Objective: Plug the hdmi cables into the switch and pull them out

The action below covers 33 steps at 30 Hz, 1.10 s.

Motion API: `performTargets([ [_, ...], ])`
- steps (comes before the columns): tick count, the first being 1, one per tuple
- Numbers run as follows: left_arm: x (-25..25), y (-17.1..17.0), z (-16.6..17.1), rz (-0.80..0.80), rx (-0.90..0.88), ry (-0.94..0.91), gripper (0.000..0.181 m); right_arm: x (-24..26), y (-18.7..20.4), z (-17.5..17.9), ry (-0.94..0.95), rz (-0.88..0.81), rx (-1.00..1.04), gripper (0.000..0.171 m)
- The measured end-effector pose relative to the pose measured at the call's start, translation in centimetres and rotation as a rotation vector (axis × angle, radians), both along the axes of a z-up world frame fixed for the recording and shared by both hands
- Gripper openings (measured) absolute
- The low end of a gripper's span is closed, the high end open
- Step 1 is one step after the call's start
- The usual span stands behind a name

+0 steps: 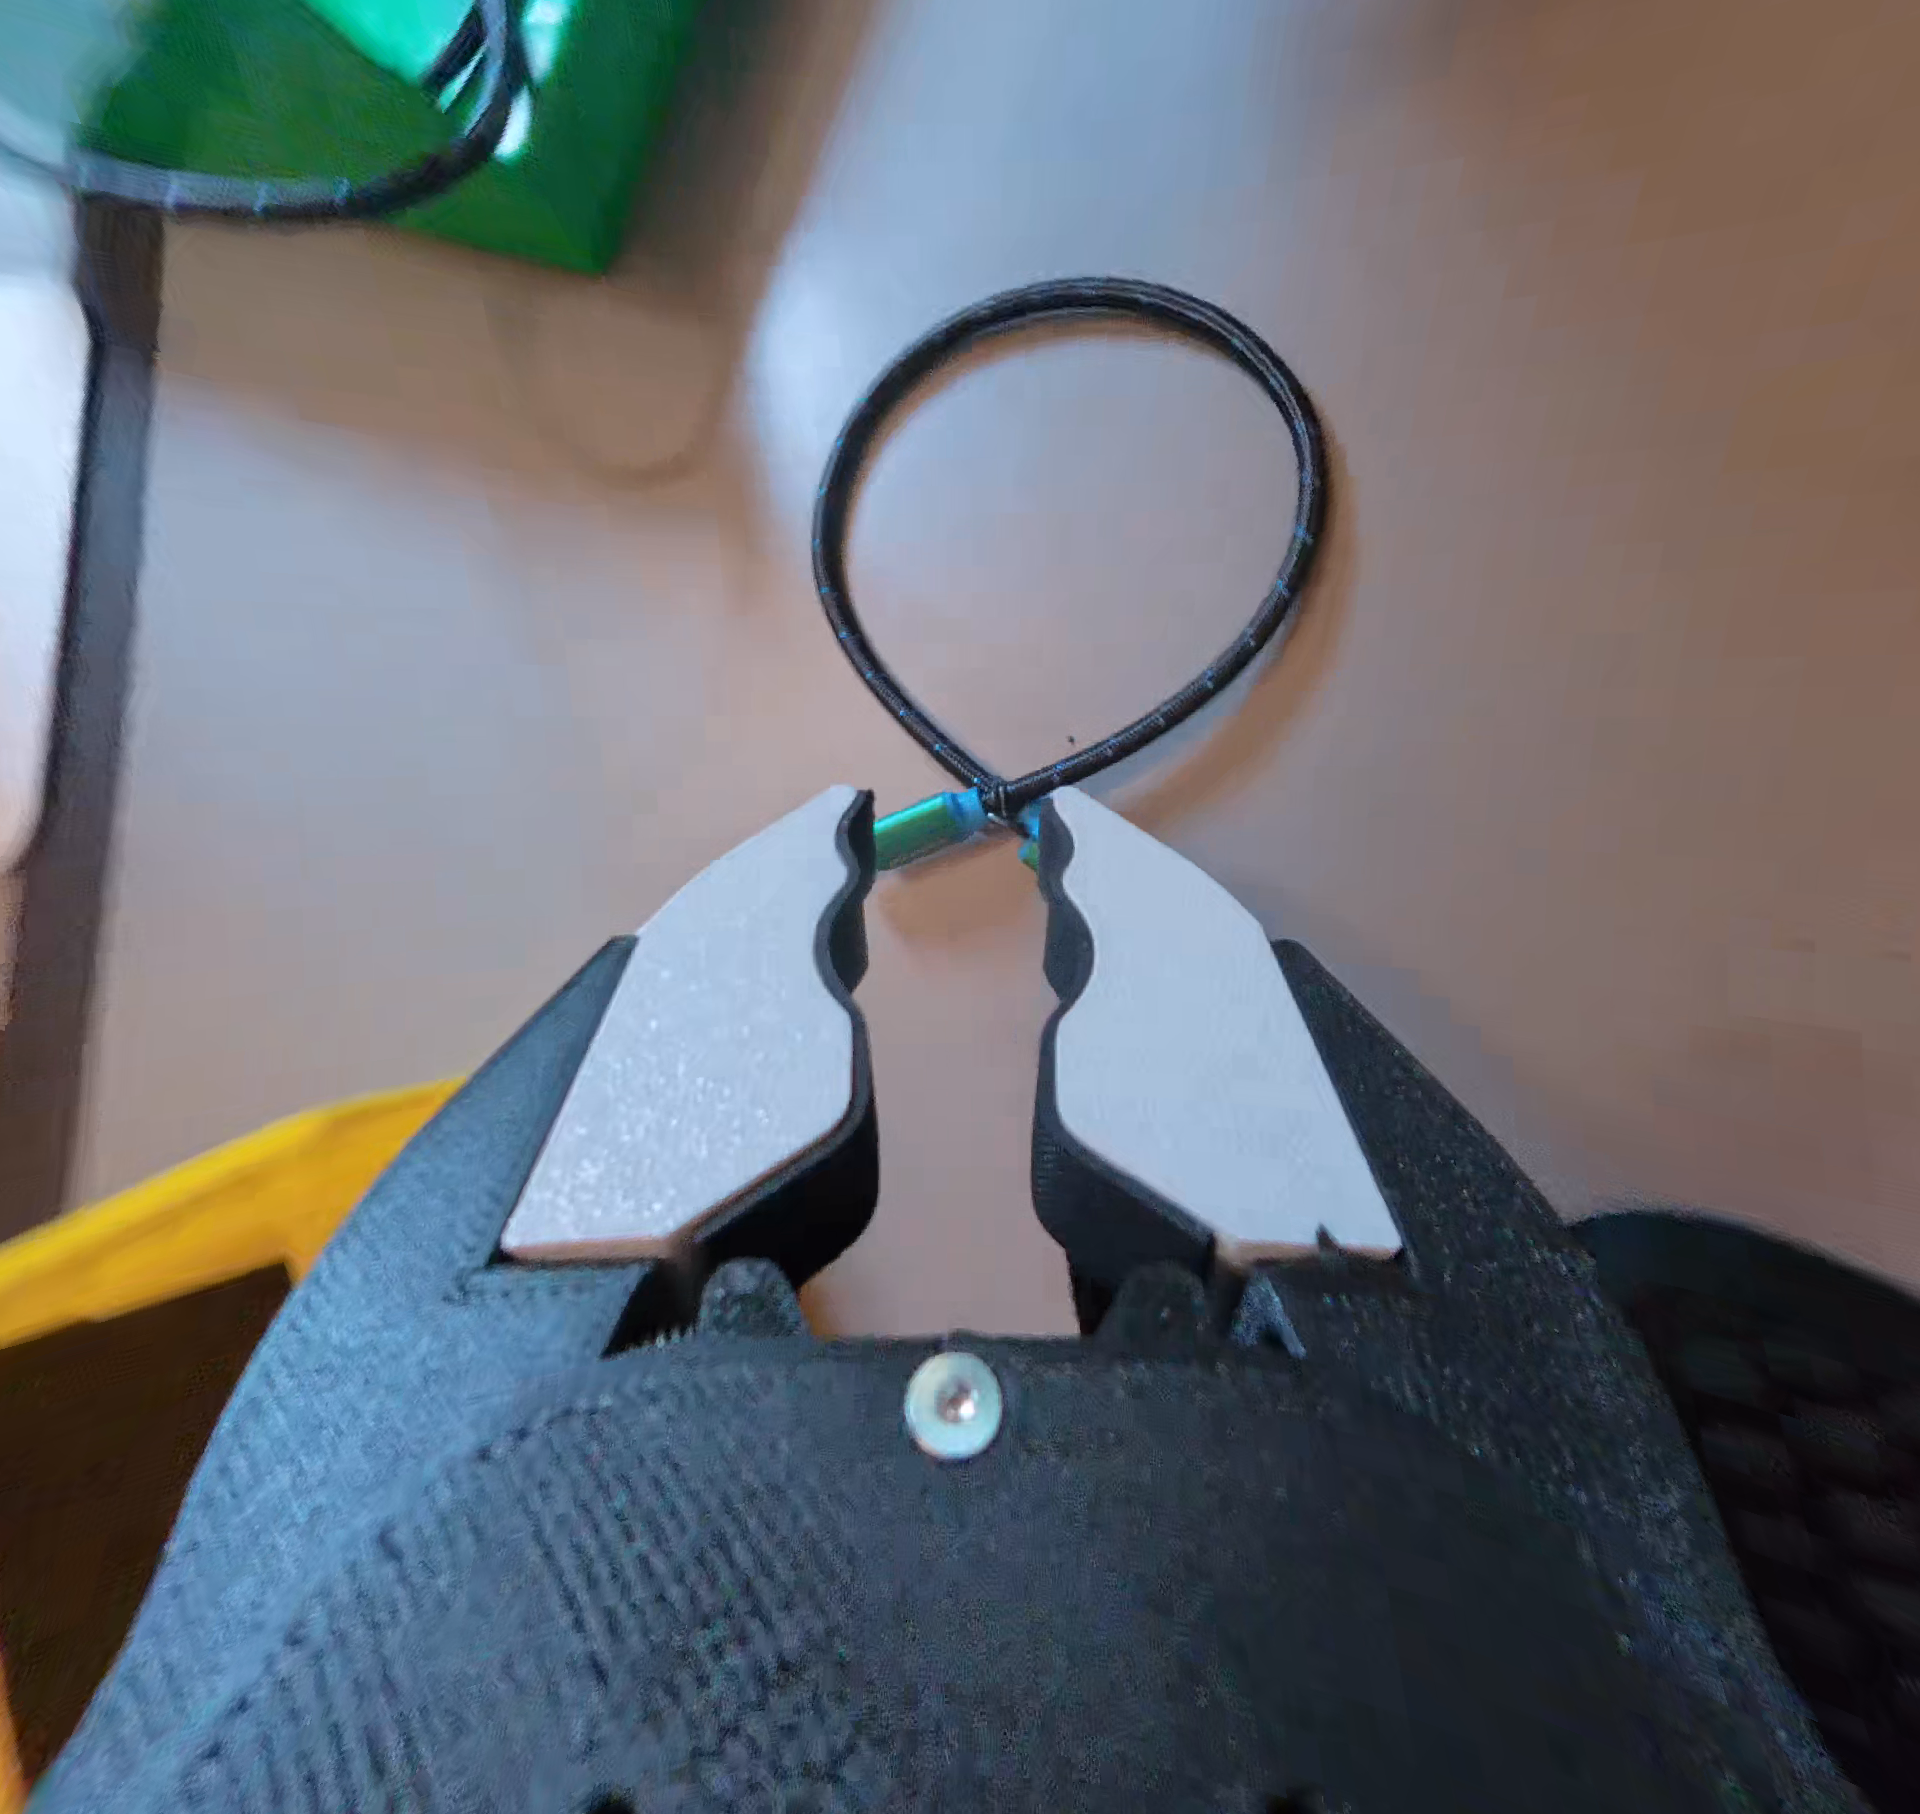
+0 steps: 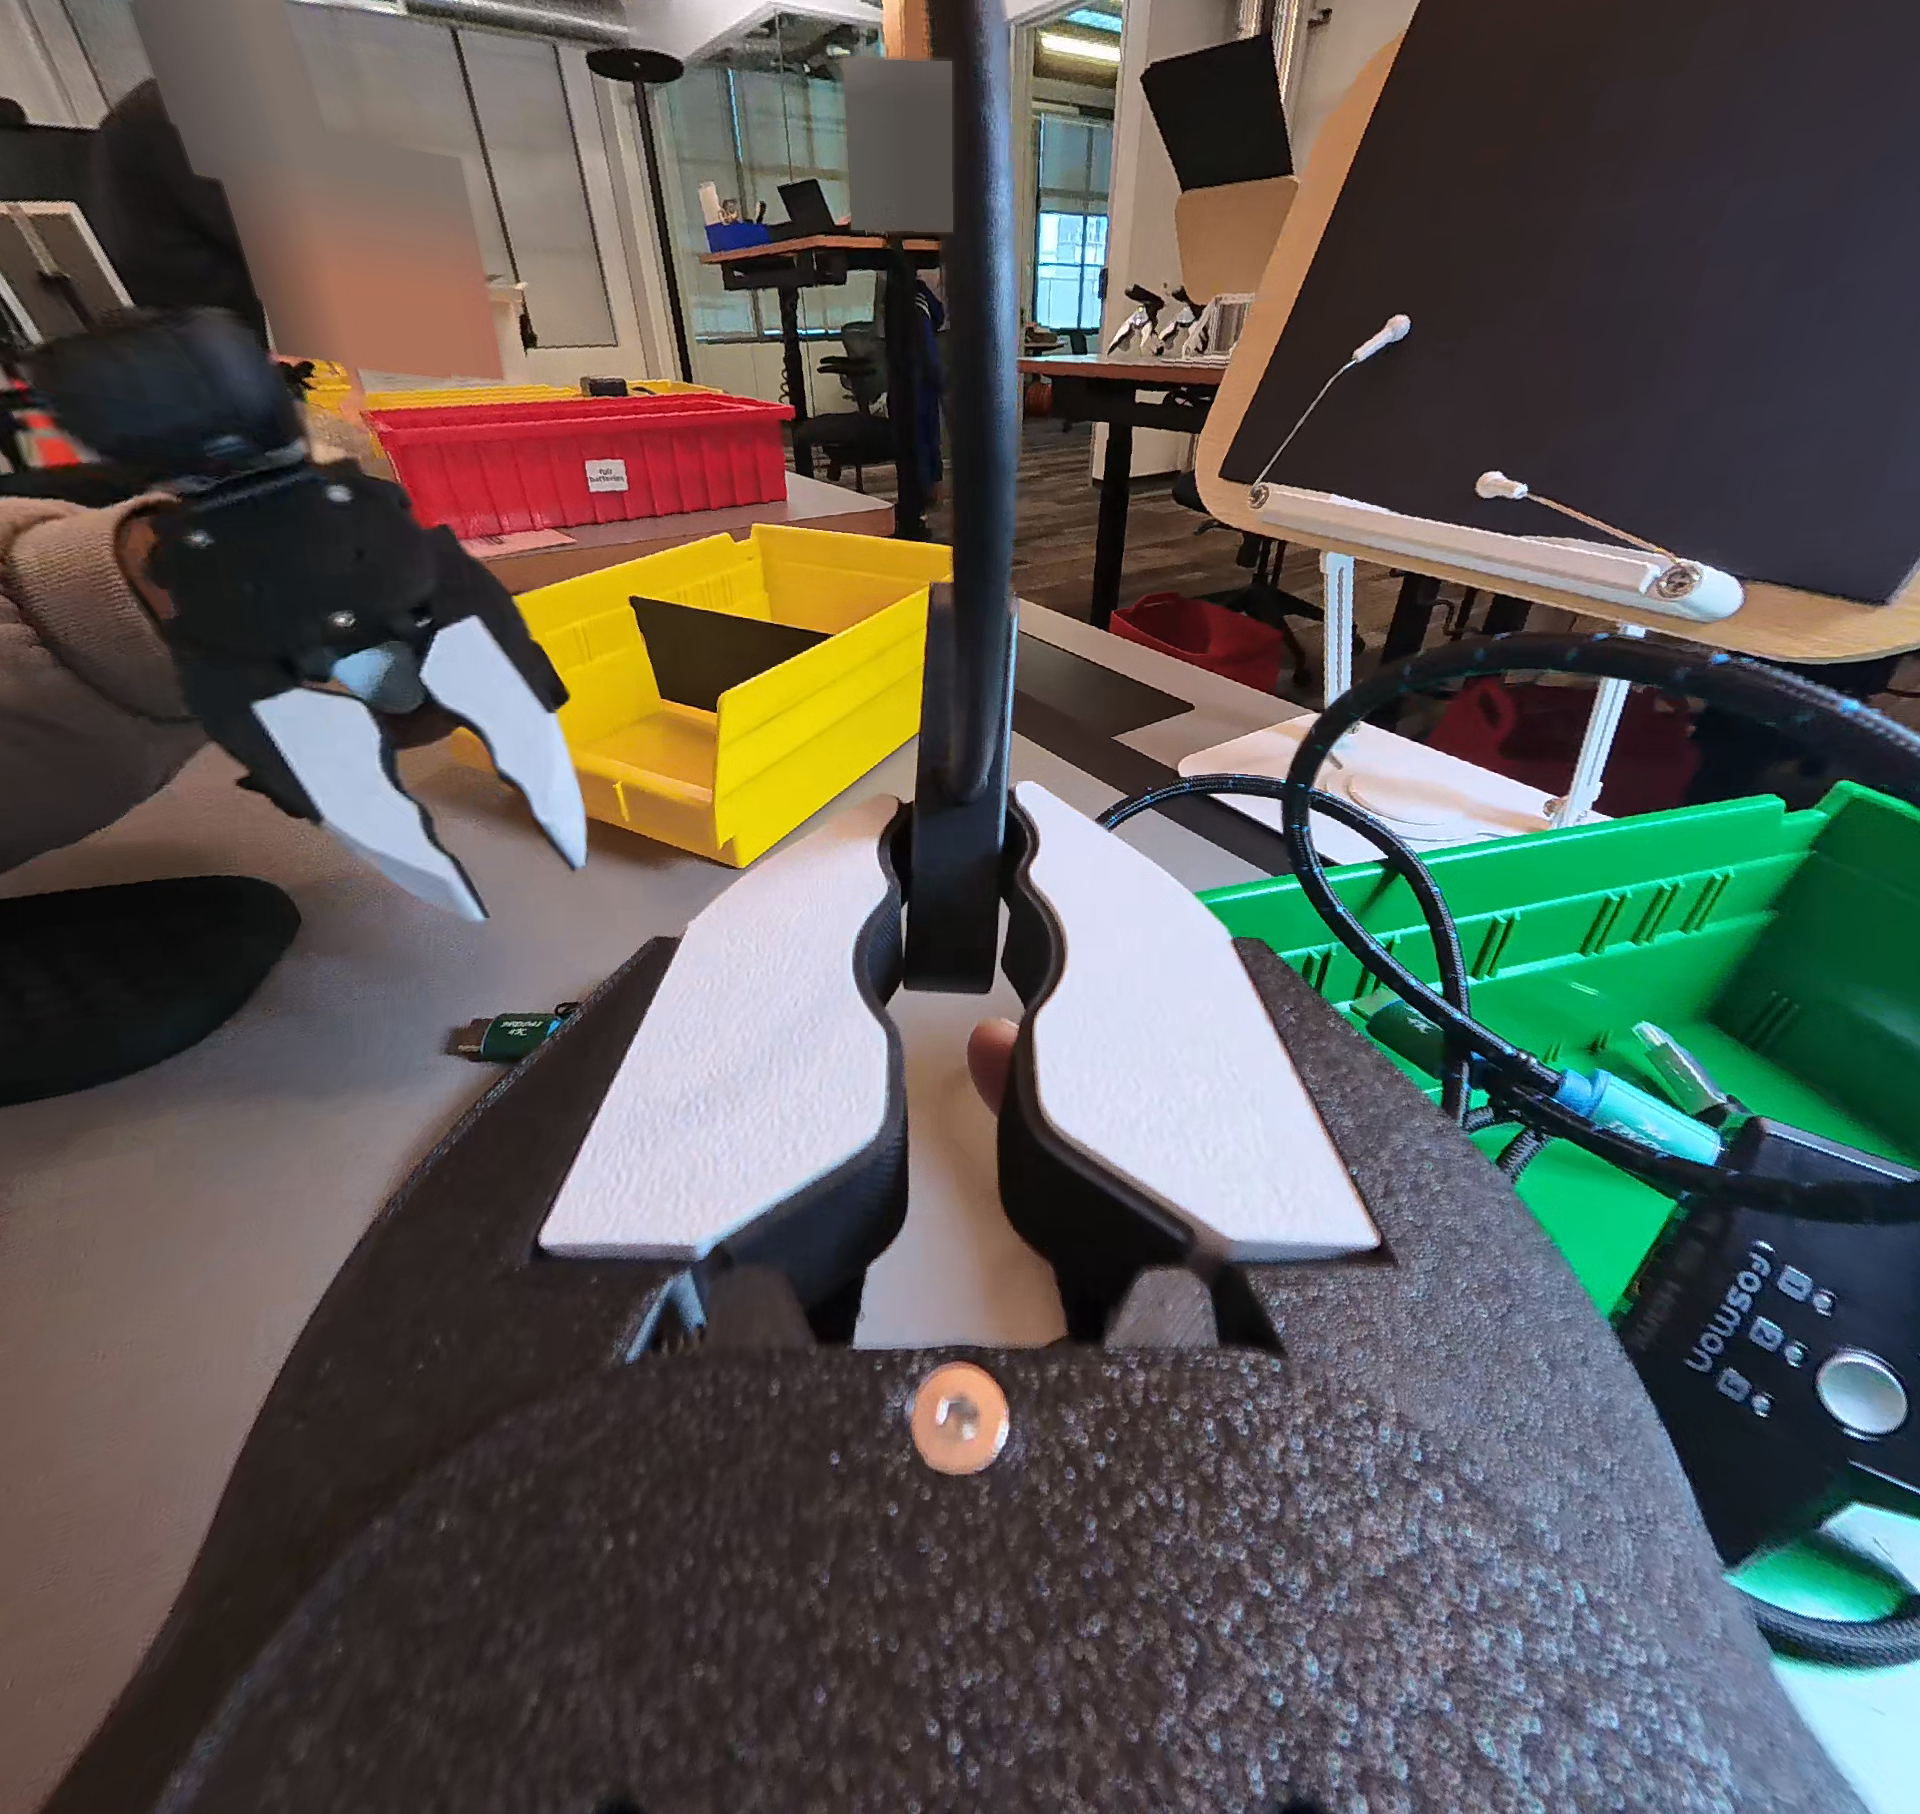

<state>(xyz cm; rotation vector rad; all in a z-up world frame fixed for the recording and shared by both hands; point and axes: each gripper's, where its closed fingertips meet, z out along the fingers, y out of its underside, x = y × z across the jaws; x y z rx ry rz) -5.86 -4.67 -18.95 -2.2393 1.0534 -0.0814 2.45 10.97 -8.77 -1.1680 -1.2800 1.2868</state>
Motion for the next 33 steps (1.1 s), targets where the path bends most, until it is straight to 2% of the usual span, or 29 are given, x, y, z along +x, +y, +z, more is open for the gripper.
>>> performTargets([
  [2, -0.8, 0.2, -0.7, 0.117, -0.066, -0.078, 0.034, -0.2, -0.2, -0.1, -0.004, 0.003, 0.003, 0.015],
  [7, -0.9, 0.0, -4.8, 0.302, -0.274, -0.117, 0.033, -0.2, -0.8, -0.4, -0.02, 0.004, 0.038, 0.015],
  [10, -0.3, 0.3, -4.4, 0.328, -0.263, -0.151, 0.035, 0.0, -0.6, -0.6, -0.029, -0.003, 0.051, 0.015],
  [12, 0.0, 0.5, -4.4, 0.348, -0.258, -0.174, 0.044, 0.0, -0.5, -0.6, -0.027, -0.002, 0.042, 0.014],
  [16, -0.1, 1.0, -6.7, 0.377, -0.31, -0.14, 0.062, -0.3, -0.5, -0.6, -0.029, 0.008, 0.016, 0.015],
  [17, 0.0, 1.6, -6.7, 0.368, -0.28, -0.137, 0.058, -0.3, -0.7, -0.7, -0.03, 0.01, 0.021, 0.015],
  [21, 0.7, 3.9, -6.8, 0.267, -0.238, -0.118, 0.042, -0.2, -1.1, -0.5, -0.03, 0.011, 0.05, 0.014],
  [26, 1.5, 5.4, -6.6, -0.048, -0.168, 0.002, 0.019, 0.0, -0.9, -0.4, -0.023, 0.007, 0.048, 0.014],
  [29, 1.6, 4.1, -6.5, -0.327, -0.108, 0.106, 0.019, 0.1, -0.7, -0.3, -0.02, 0.014, 0.031, 0.014],
  [31, 1.3, 2.7, -6.5, -0.398, -0.152, 0.133, 0.02, 0.2, -0.7, -0.3, -0.015, 0.023, 0.023, 0.015],
  [33, 0.7, 1.9, -6.0, -0.369, -0.202, 0.123, 0.029, 0.2, -0.7, -0.3, -0.014, 0.025, 0.022, 0.014],
])
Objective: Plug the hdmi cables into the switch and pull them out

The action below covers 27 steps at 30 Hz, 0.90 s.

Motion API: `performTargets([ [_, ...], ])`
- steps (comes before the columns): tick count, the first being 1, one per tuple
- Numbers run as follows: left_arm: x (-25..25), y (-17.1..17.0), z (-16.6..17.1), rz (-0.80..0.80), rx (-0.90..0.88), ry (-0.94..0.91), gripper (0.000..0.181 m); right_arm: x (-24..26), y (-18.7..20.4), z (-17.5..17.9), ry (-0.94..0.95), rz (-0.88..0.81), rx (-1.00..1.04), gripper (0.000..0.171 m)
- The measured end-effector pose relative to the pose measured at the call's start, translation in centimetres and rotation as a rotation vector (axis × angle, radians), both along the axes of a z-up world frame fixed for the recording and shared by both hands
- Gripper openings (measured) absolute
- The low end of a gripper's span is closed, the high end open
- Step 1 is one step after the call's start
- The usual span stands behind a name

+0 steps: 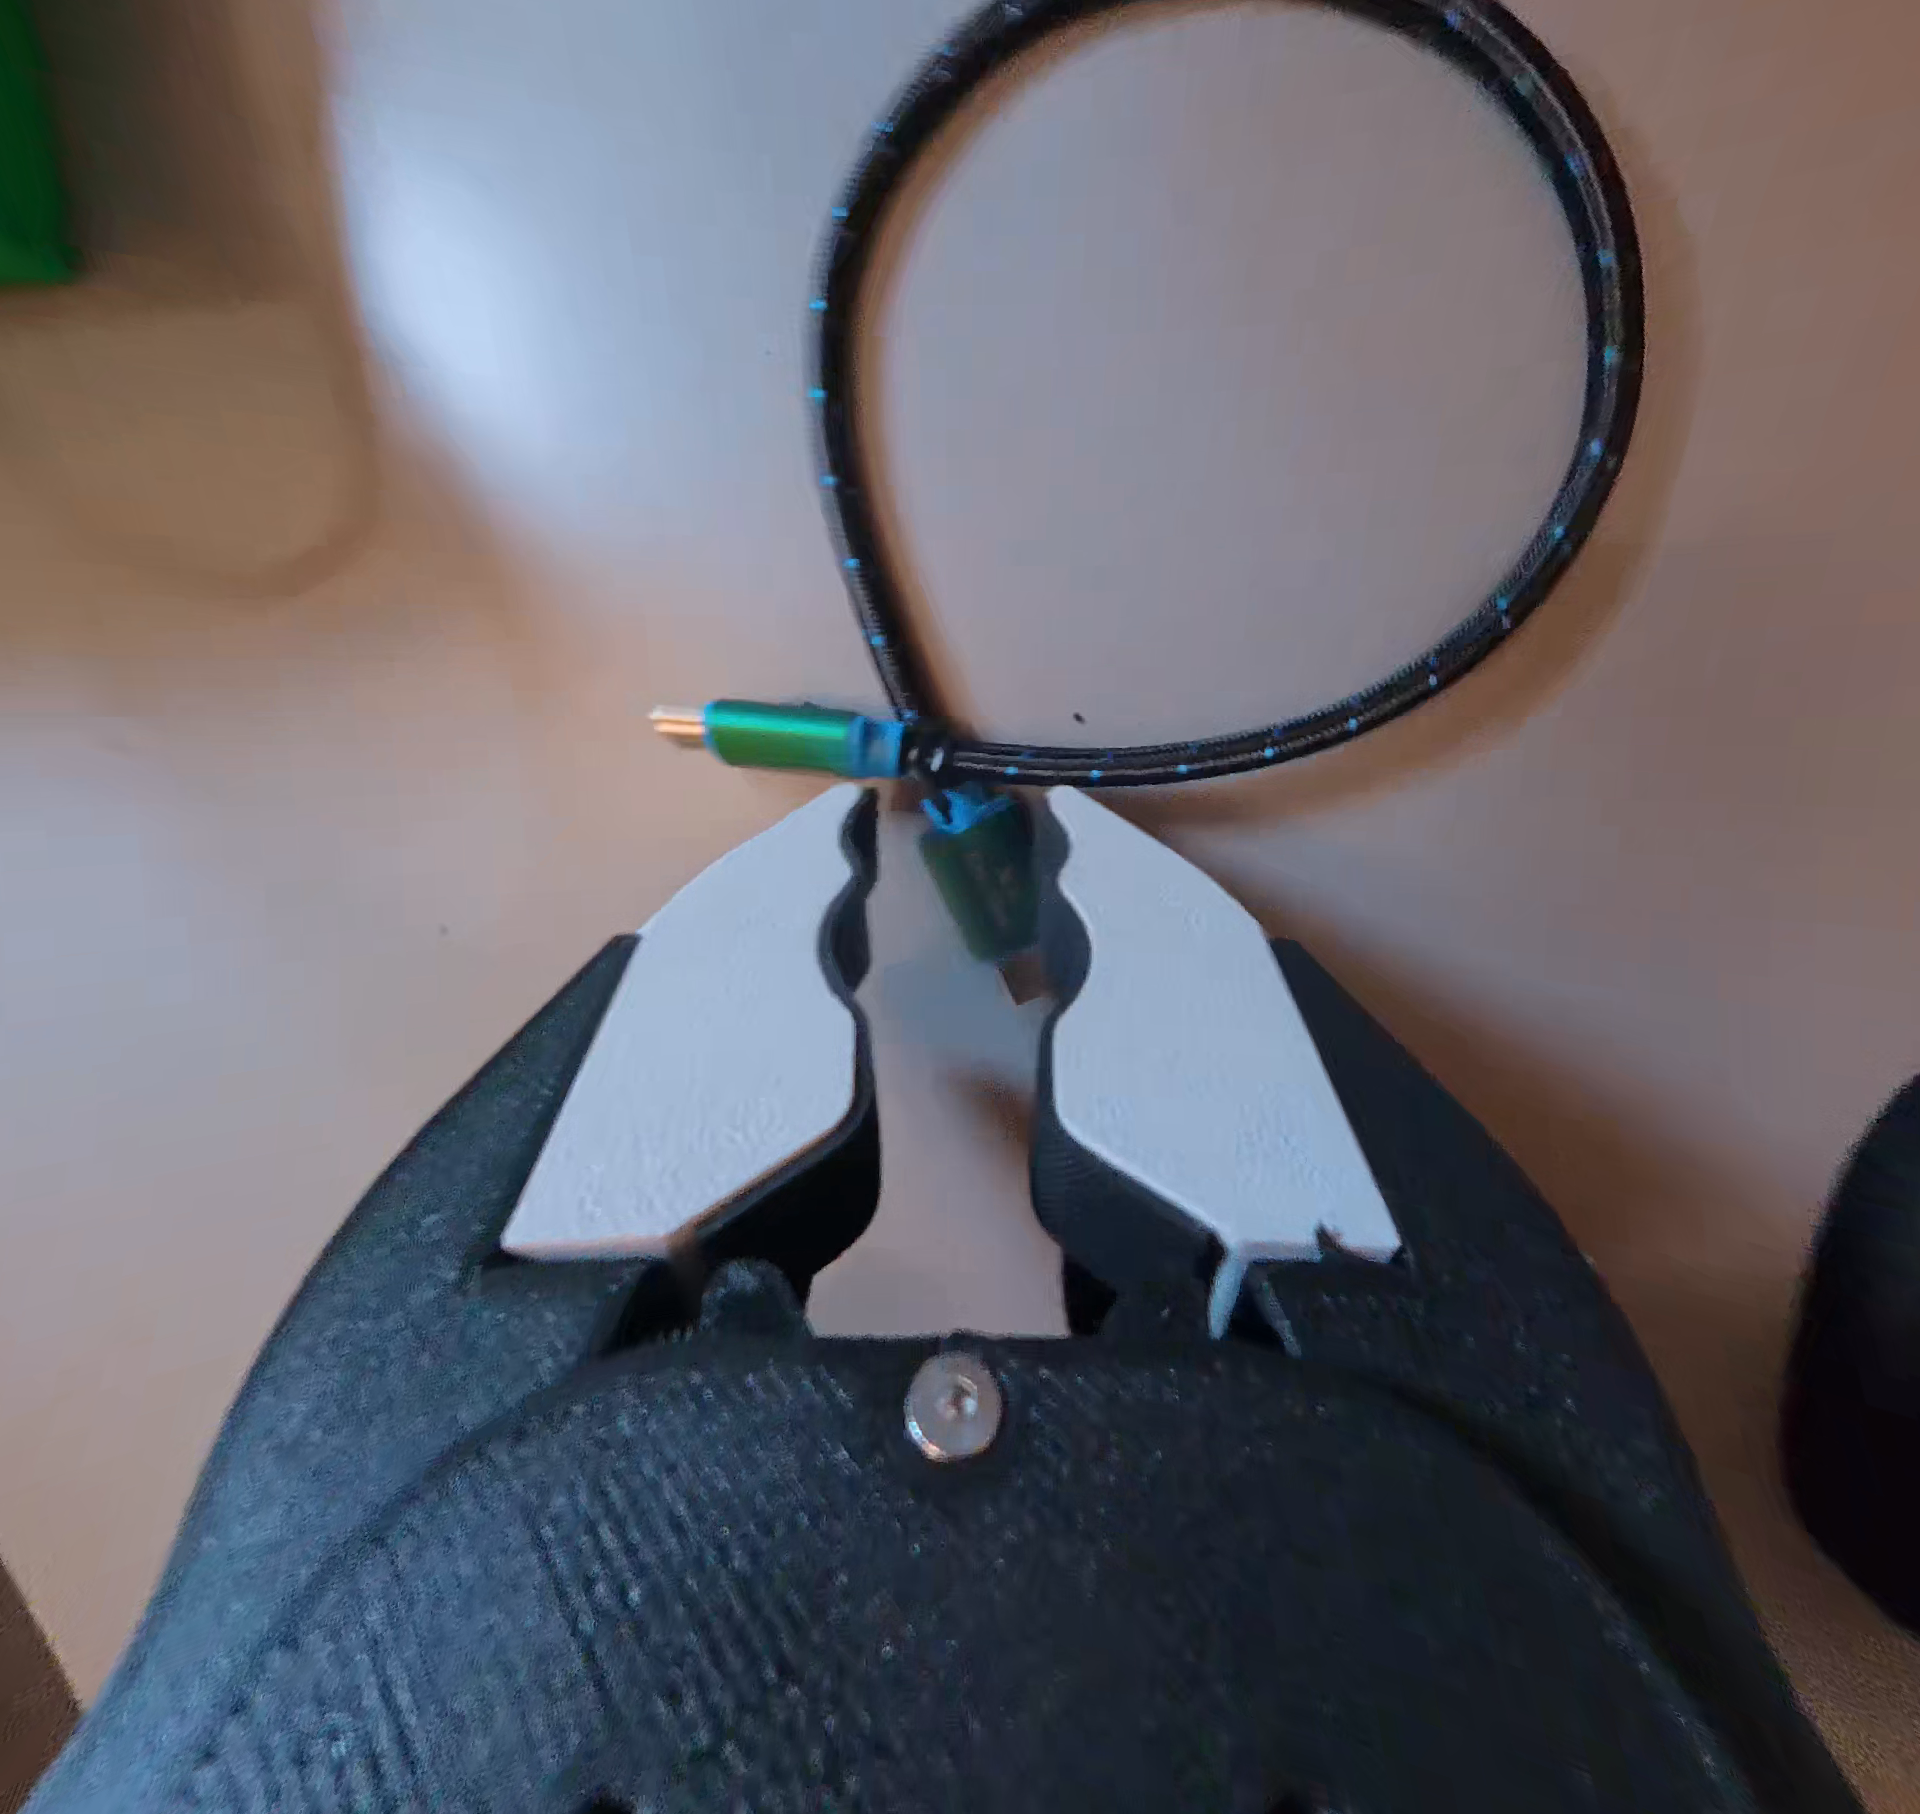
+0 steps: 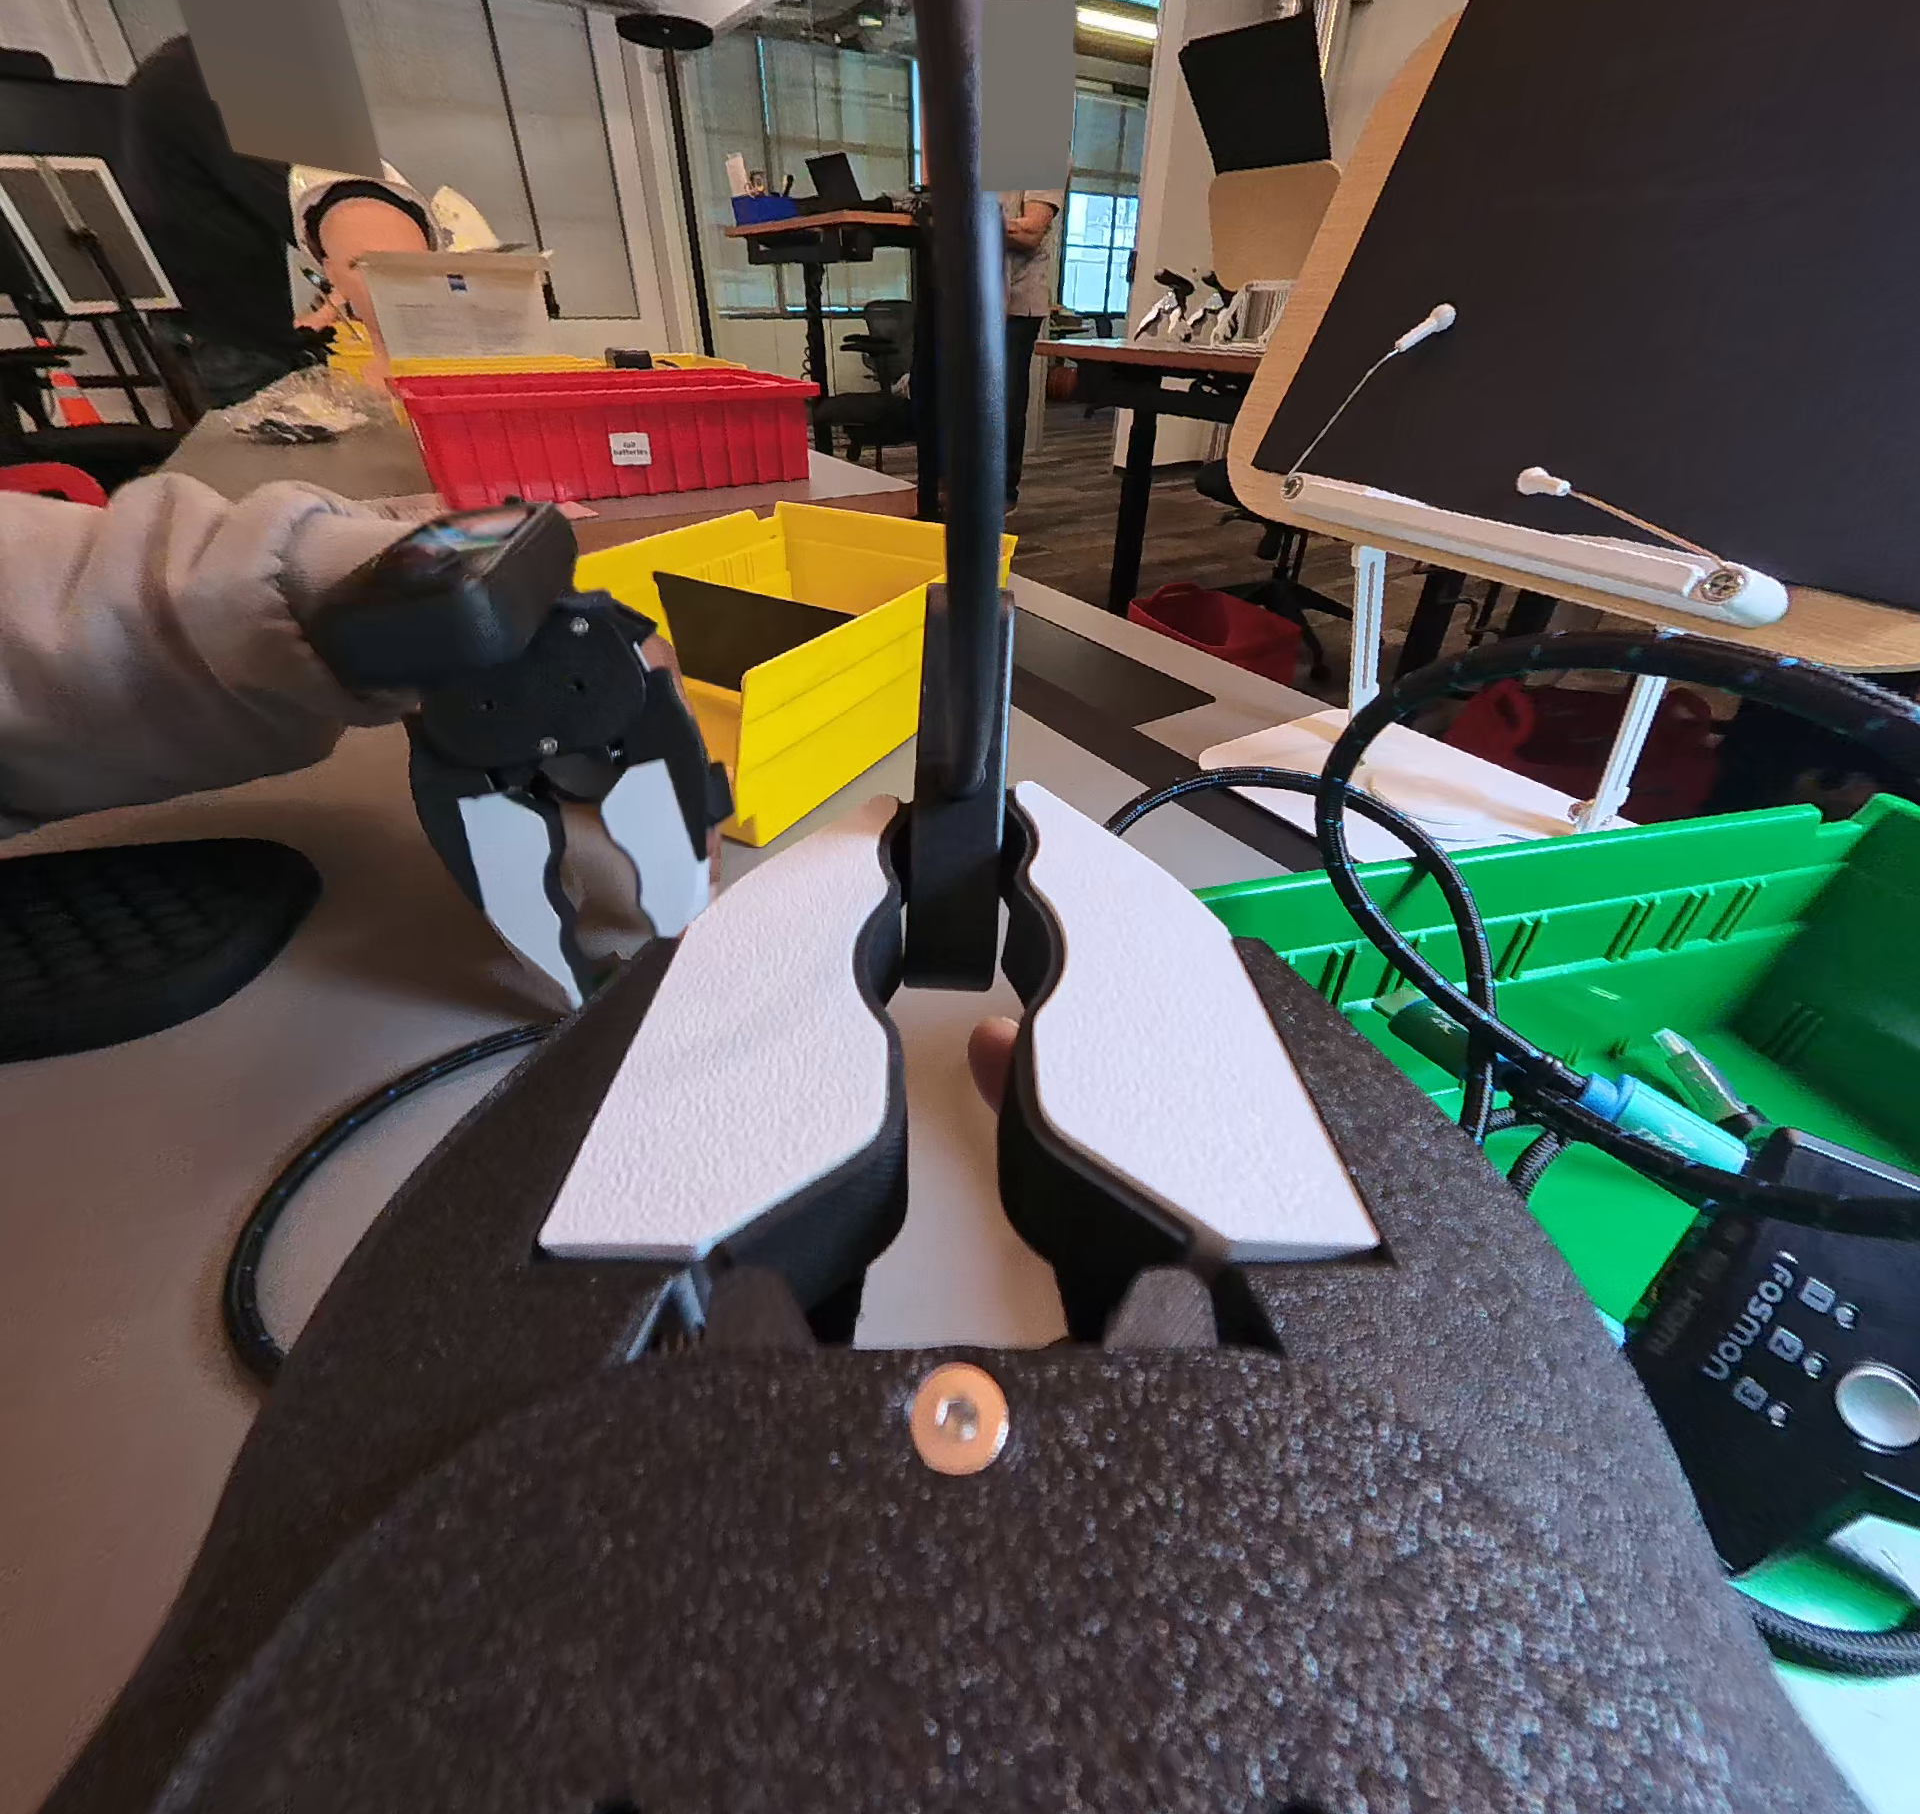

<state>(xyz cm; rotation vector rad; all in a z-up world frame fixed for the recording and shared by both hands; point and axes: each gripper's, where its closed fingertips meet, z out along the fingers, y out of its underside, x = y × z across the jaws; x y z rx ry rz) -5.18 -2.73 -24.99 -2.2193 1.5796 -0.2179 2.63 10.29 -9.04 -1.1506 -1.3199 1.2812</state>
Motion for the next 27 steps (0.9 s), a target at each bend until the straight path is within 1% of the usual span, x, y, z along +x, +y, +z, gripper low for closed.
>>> performTargets([
  [2, -0.2, -0.1, 1.1, 0.134, -0.069, -0.103, 0.045, 0.0, 0.0, -0.1, -0.003, -0.001, 0.005, 0.015],
  [3, -0.4, 0.0, 1.4, 0.227, -0.11, -0.162, 0.048, -0.1, 0.0, -0.1, -0.004, 0.0, 0.004, 0.015],
  [6, -0.4, 1.3, 1.6, 0.53, -0.163, -0.309, 0.047, -0.2, -0.1, -0.3, -0.011, 0.001, 0.004, 0.014],
  [8, 1.5, 1.6, 1.7, 0.597, -0.178, -0.436, 0.052, -0.3, -0.2, -0.4, -0.015, 0.001, 0.006, 0.014],
  [9, 1.9, 1.7, 1.1, 0.607, -0.158, -0.411, 0.054, -0.4, -0.2, -0.5, -0.017, 0.001, 0.004, 0.014],
  [10, 1.7, 1.9, 0.2, 0.593, -0.113, -0.333, 0.052, -0.5, -0.2, -0.6, -0.019, 0.001, 0.002, 0.014],
  [12, 1.2, 2.5, -0.6, 0.492, 0.02, -0.176, 0.03, -0.6, -0.2, -0.7, -0.023, 0.002, -0.002, 0.014],
  [14, 2.2, 2.5, -0.2, 0.334, 0.069, -0.143, 0.027, -0.5, -0.3, -0.8, -0.023, 0.004, 0.005, 0.014],
  [16, 3.6, 1.6, 0.3, 0.109, 0.118, -0.144, 0.027, -0.4, -0.4, -0.8, -0.02, 0.005, 0.019, 0.014],
  [17, 4.3, 1.2, 0.7, 0.022, 0.14, -0.168, 0.026, -0.4, -0.4, -0.8, -0.016, 0.006, 0.023, 0.014],
  [18, 4.8, 0.9, 1.0, -0.015, 0.143, -0.195, 0.025, -0.3, -0.4, -0.7, -0.012, 0.01, 0.022, 0.014],
  [20, 4.7, 1.2, 1.3, 0.021, 0.132, -0.221, 0.026, -0.2, -0.4, -0.7, -0.007, 0.015, 0.019, 0.014],
  [22, 4.2, 1.6, 1.4, 0.098, 0.117, -0.243, 0.035, -0.2, -0.3, -0.8, -0.01, 0.016, 0.019, 0.014],
  [24, 3.5, 1.9, 1.2, 0.177, 0.116, -0.219, 0.038, -0.3, -0.3, -0.9, -0.014, 0.018, 0.02, 0.014],
  [27, 3.6, 1.2, 1.1, 0.224, 0.12, -0.18, 0.041, -0.4, -0.4, -1.2, -0.022, 0.019, 0.026, 0.014],
])
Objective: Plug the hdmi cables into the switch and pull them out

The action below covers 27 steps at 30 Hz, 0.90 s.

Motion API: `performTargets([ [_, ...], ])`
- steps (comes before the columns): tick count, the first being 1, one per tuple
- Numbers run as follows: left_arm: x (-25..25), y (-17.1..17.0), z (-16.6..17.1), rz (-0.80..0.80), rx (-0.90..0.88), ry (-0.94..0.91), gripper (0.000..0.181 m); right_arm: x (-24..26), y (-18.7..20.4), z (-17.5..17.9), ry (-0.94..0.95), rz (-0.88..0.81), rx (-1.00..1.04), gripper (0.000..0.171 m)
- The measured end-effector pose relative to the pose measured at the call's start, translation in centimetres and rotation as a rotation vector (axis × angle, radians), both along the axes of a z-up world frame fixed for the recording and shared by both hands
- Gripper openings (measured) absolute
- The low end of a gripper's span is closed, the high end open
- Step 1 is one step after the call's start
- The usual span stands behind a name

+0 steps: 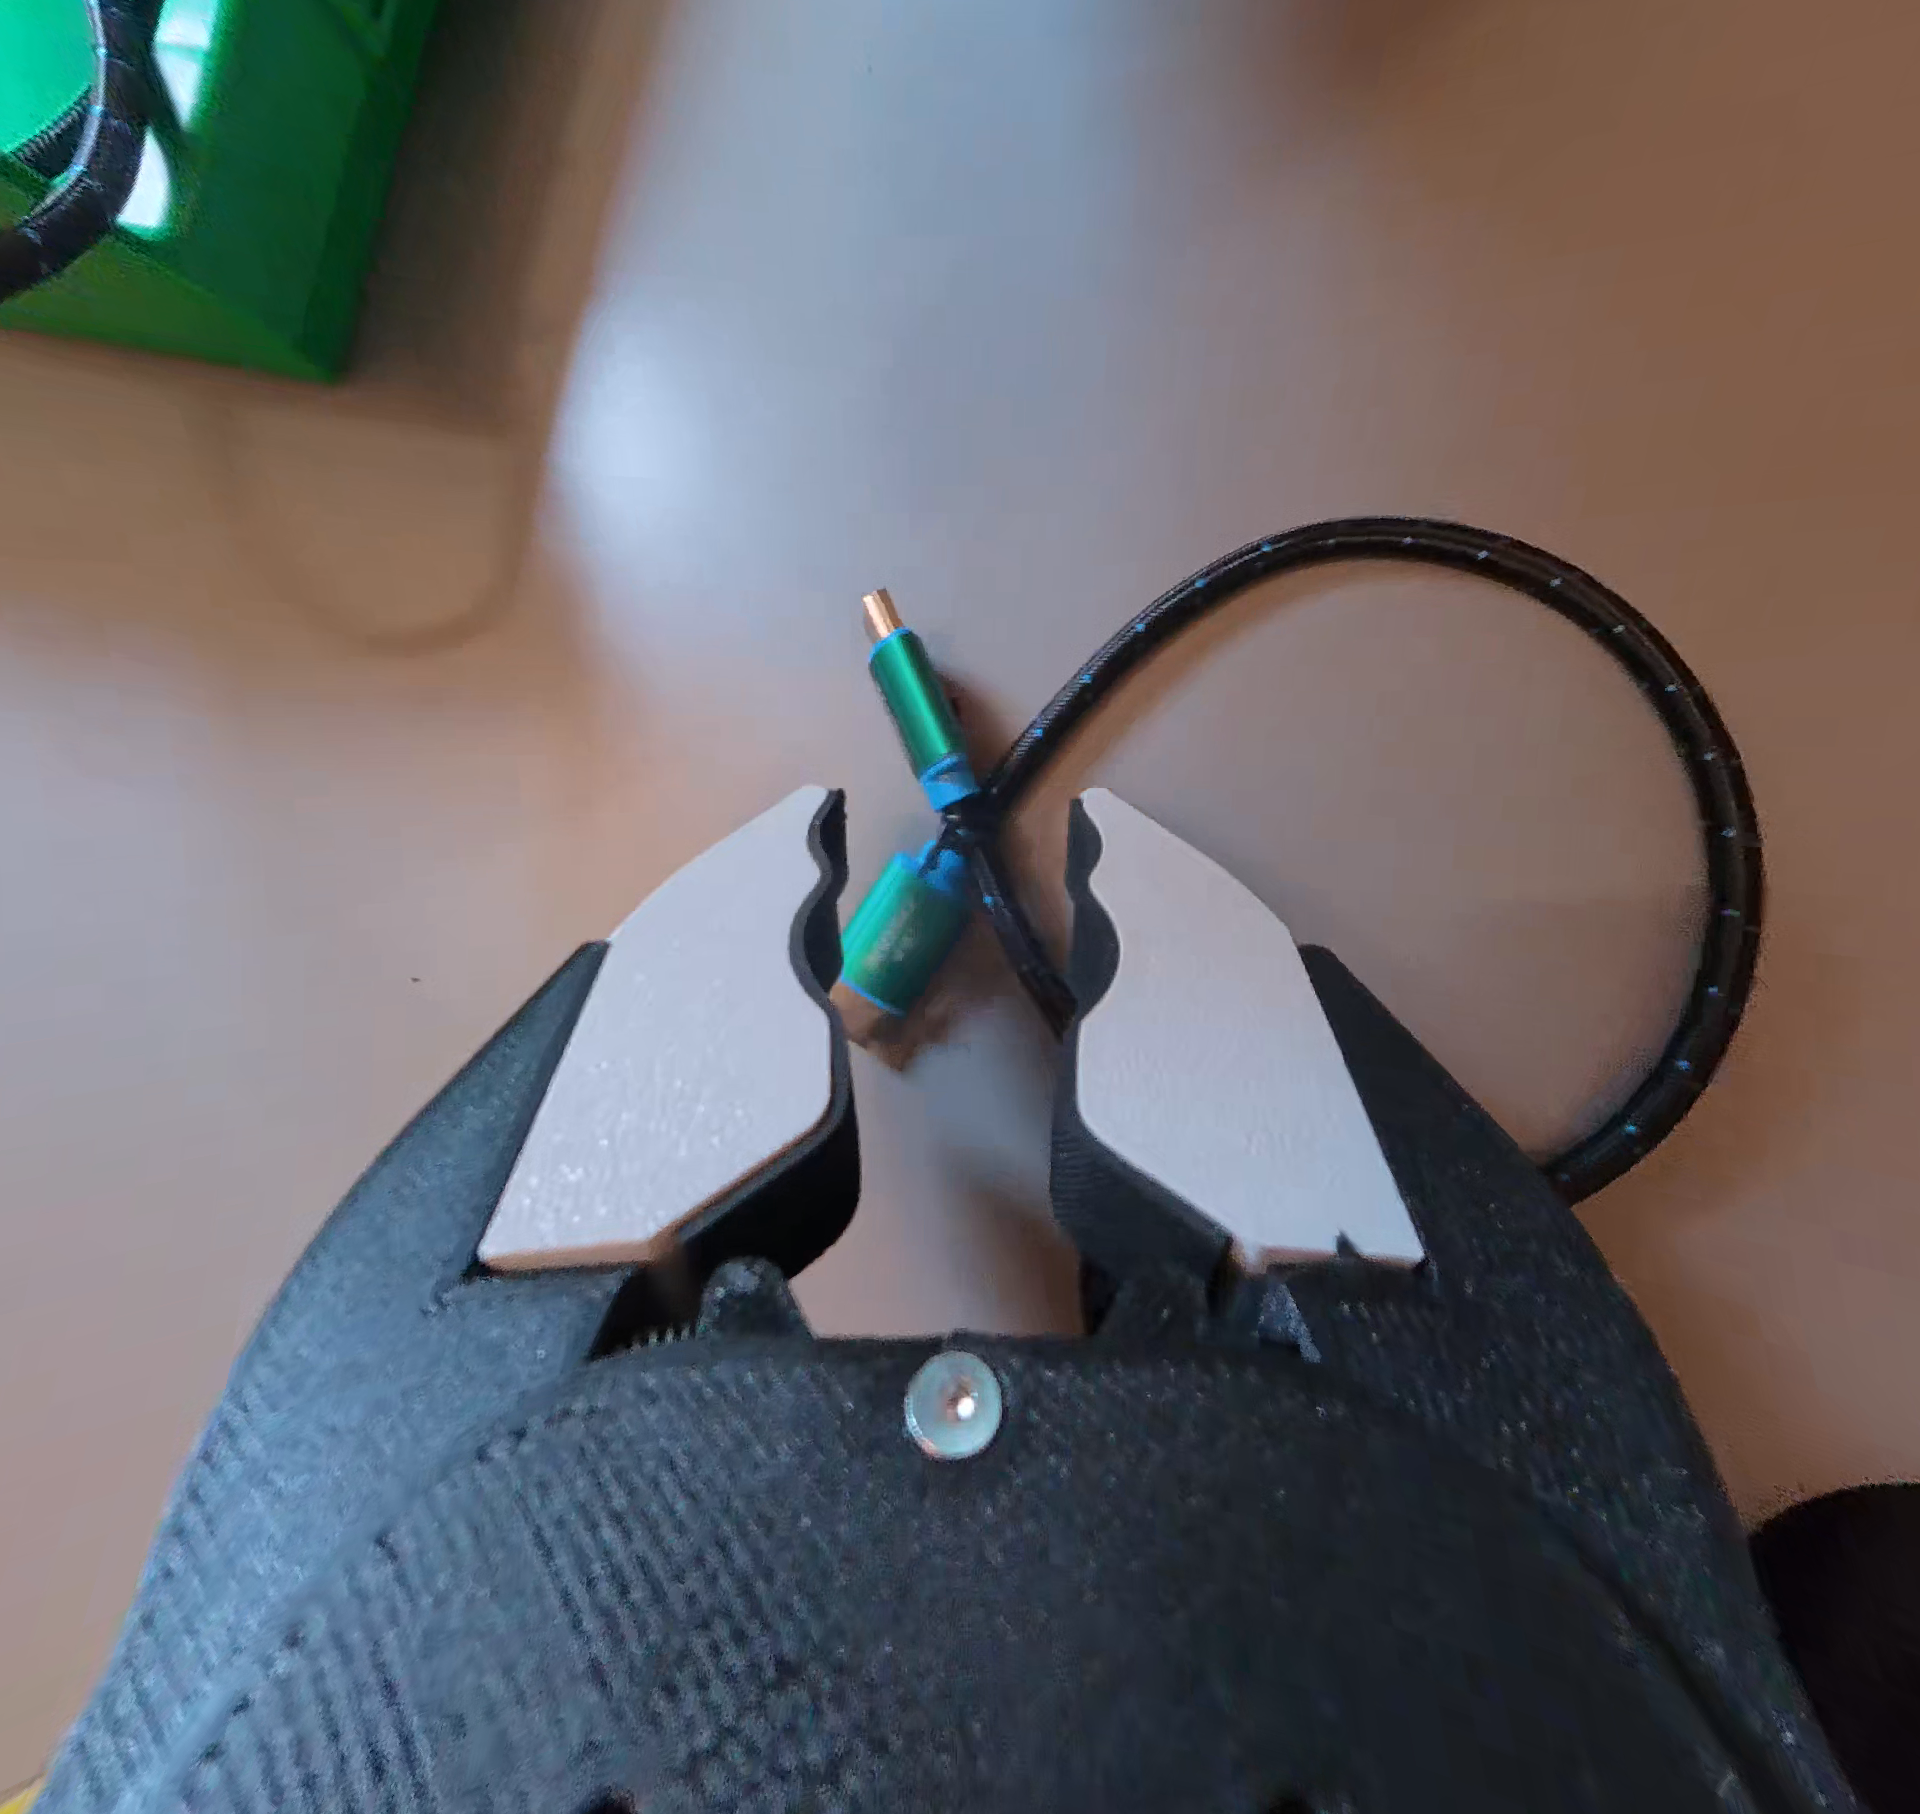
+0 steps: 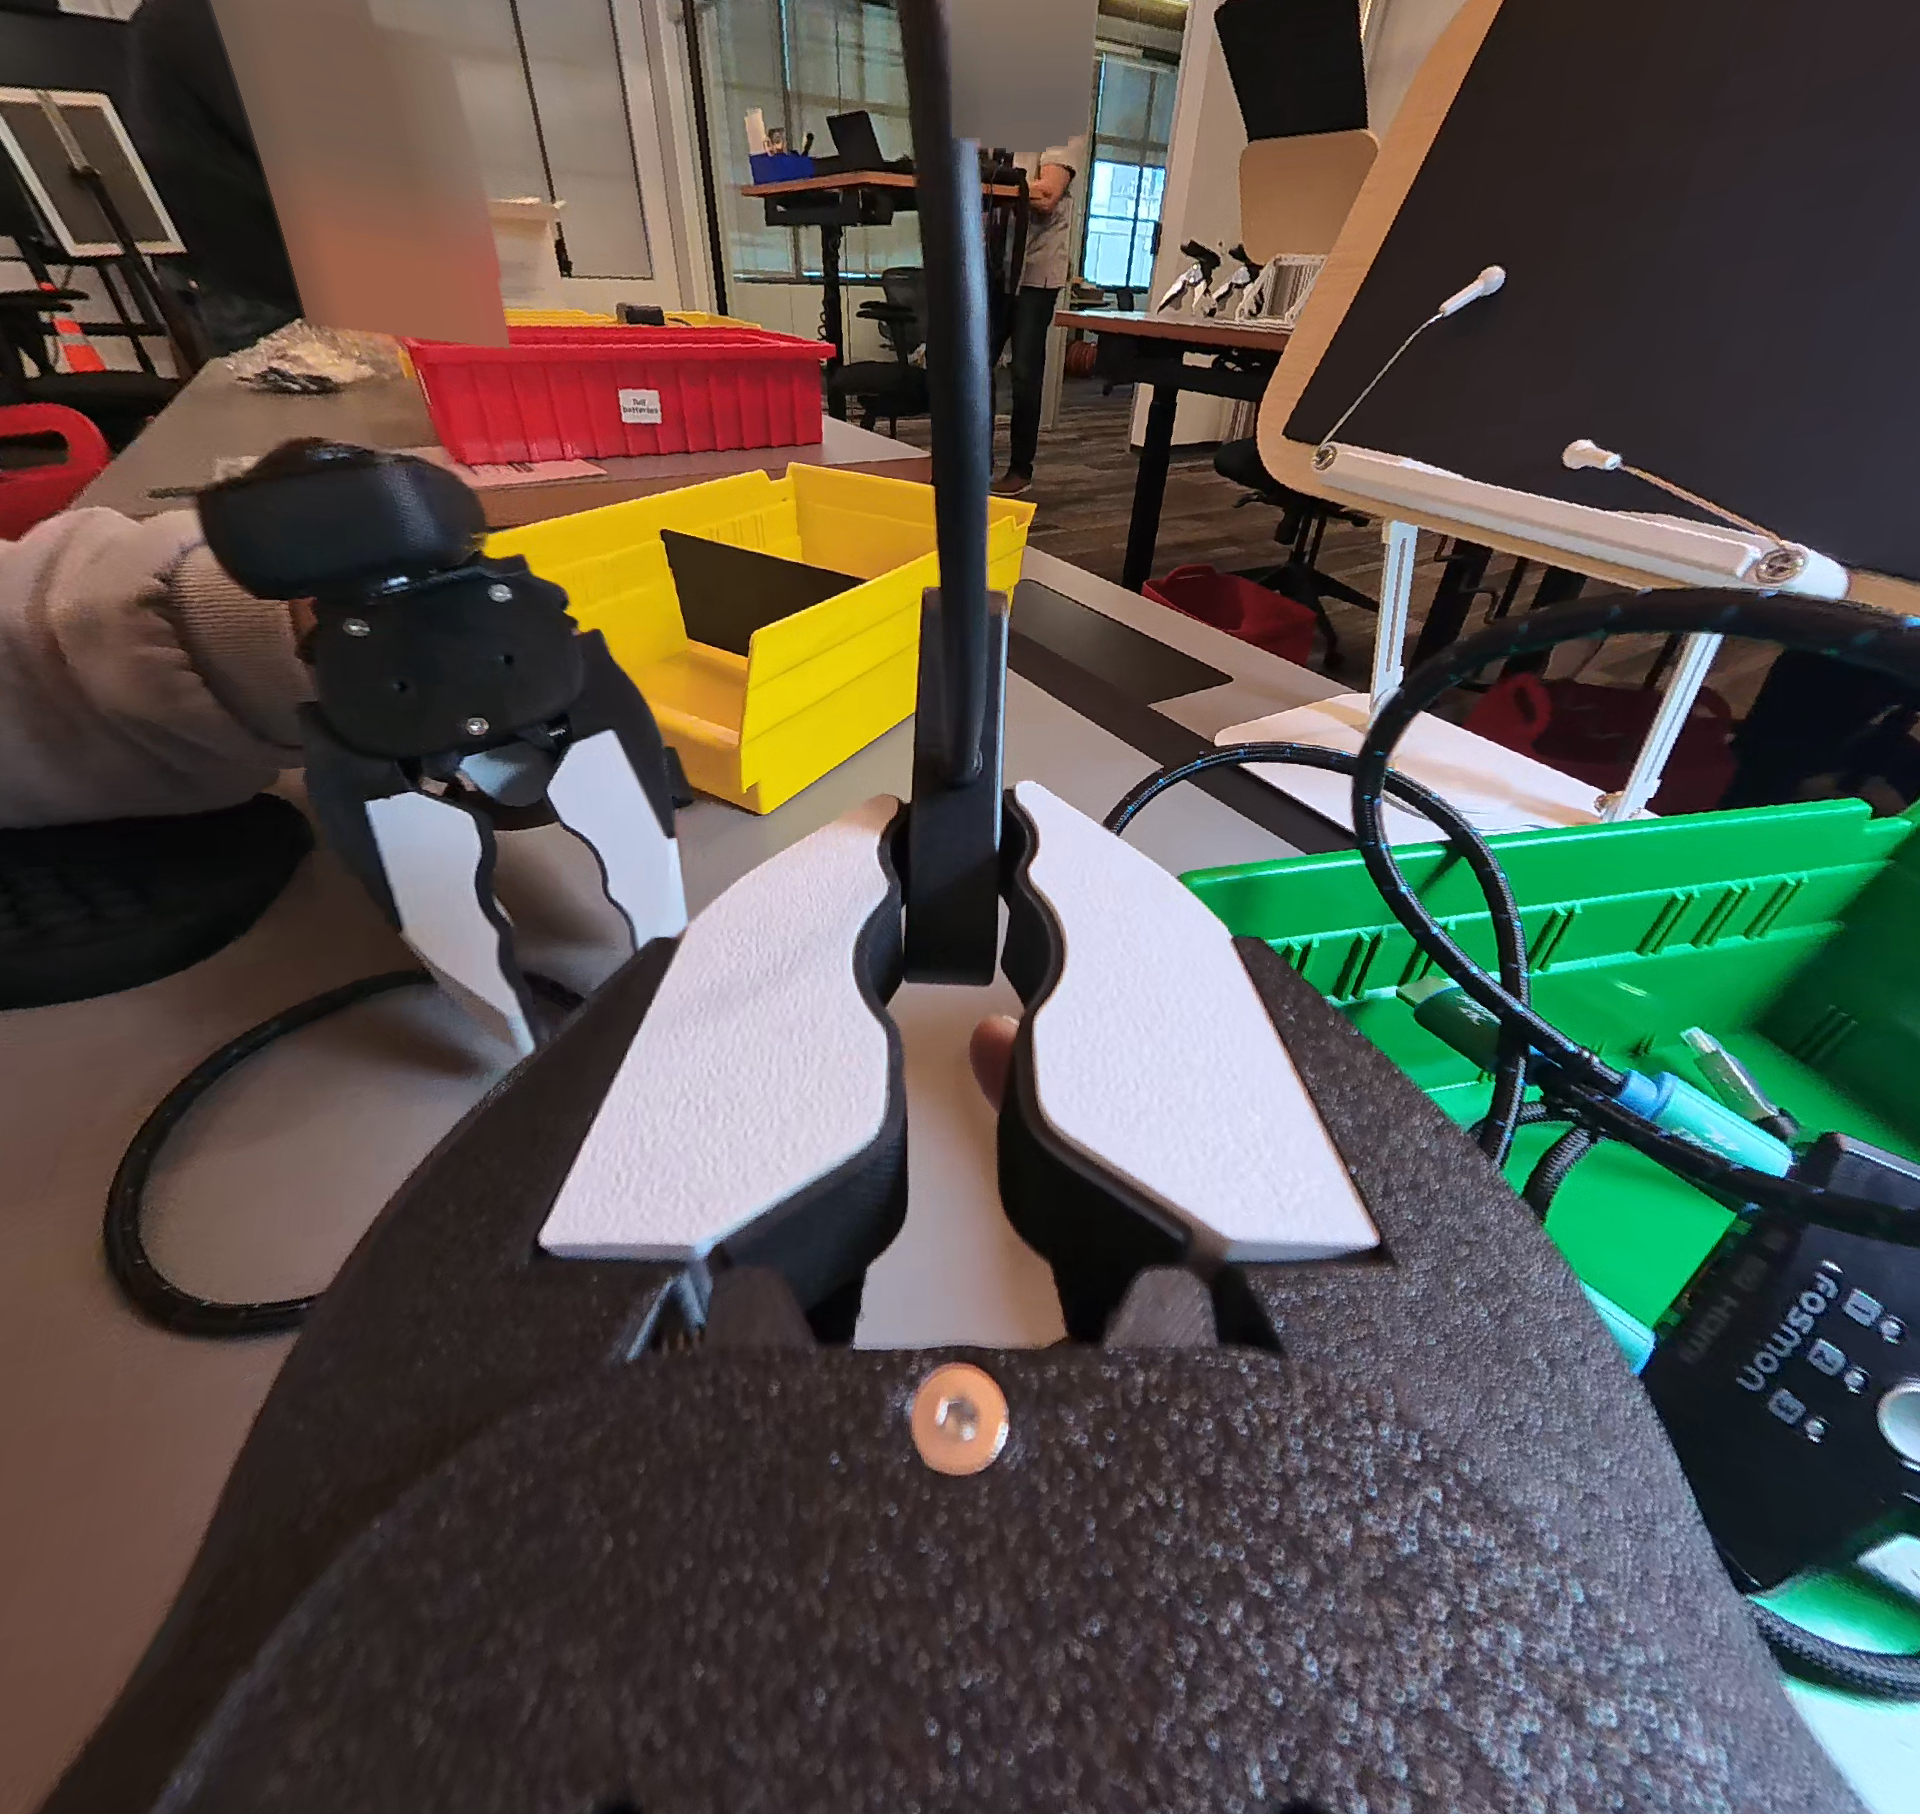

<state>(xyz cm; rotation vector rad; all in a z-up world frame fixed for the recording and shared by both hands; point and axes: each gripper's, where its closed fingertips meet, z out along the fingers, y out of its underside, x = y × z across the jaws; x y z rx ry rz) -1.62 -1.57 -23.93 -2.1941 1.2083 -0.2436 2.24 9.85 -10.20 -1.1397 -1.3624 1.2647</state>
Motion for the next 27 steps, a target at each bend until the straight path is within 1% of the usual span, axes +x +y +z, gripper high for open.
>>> performTargets([
  [2, 0.0, -0.7, -0.1, 0.016, 0.006, 0.044, 0.041, 0.0, -0.1, 0.0, -0.002, 0.0, 0.004, 0.014],
  [5, -1.6, -1.5, -0.2, 0.068, 0.019, 0.181, 0.041, 0.0, -0.1, 0.0, -0.002, -0.001, 0.002, 0.014],
  [7, -2.1, -2.4, 0.3, 0.099, 0.022, 0.225, 0.04, 0.1, -0.1, 0.0, 0.0, -0.004, 0.005, 0.014],
  [9, -0.7, -4.6, 1.3, 0.035, 0.027, 0.202, 0.041, 0.2, 0.0, 0.2, 0.004, -0.007, 0.005, 0.014],
  [12, 3.0, -9.1, 2.1, -0.126, -0.032, 0.098, 0.043, 0.3, 0.2, 0.4, 0.017, -0.007, -0.012, 0.014],
  [13, 3.8, -10.4, 1.9, -0.165, -0.052, 0.088, 0.043, 0.3, 0.2, 0.5, 0.024, -0.004, -0.022, 0.014],
  [15, 4.3, -12.0, 0.6, -0.199, -0.085, 0.125, 0.044, 0.3, 0.1, 0.8, 0.045, 0.011, -0.037, 0.014],
  [18, 4.0, -12.5, -1.4, -0.216, -0.102, 0.192, 0.041, 0.5, -0.5, 1.2, 0.075, 0.049, -0.014, 0.014],
  [19, 4.6, -12.4, -1.2, -0.22, -0.091, 0.148, 0.031, 0.5, -0.8, 1.3, 0.078, 0.052, 0.016, 0.014],
  [21, 4.7, -12.1, -1.3, -0.255, -0.066, 0.181, 0.01, 0.7, -1.5, 1.5, 0.082, 0.088, 0.032, 0.014],
  [22, 4.6, -11.9, -1.3, -0.277, -0.044, 0.21, 0.007, 0.8, -1.7, 1.6, 0.091, 0.096, 0.036, 0.014],
  [25, 5.4, -11.4, 0.5, -0.286, -0.006, 0.163, 0.007, 1.0, -2.2, 1.9, 0.109, 0.129, 0.031, 0.014],
  [27, 5.6, -10.7, 3.3, -0.273, 0.058, 0.088, 0.007, 1.1, -2.2, 2.2, 0.127, 0.133, 0.017, 0.014],
])
